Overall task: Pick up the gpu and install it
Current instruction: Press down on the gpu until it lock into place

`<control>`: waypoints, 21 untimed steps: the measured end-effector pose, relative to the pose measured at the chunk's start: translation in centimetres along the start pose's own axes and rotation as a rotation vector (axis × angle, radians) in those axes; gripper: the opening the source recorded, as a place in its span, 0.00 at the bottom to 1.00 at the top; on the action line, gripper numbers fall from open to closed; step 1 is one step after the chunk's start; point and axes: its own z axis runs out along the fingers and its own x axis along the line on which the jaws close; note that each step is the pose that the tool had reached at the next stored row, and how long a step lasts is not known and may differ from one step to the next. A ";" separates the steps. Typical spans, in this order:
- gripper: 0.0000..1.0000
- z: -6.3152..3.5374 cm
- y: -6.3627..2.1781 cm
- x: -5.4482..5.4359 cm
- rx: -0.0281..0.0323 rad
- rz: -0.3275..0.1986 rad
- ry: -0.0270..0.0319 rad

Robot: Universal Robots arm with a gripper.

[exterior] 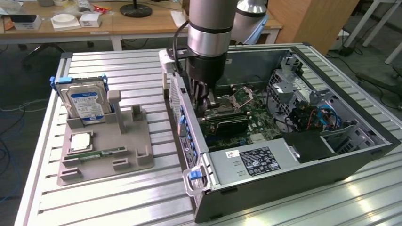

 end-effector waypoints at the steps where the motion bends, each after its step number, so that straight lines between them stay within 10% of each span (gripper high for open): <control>1: 0.10 -0.04 0.00 -0.1 -0.0002 0.000 0.0014; 21: 0.10 -0.62 0.23 -0.7 -0.0004 0.000 0.0082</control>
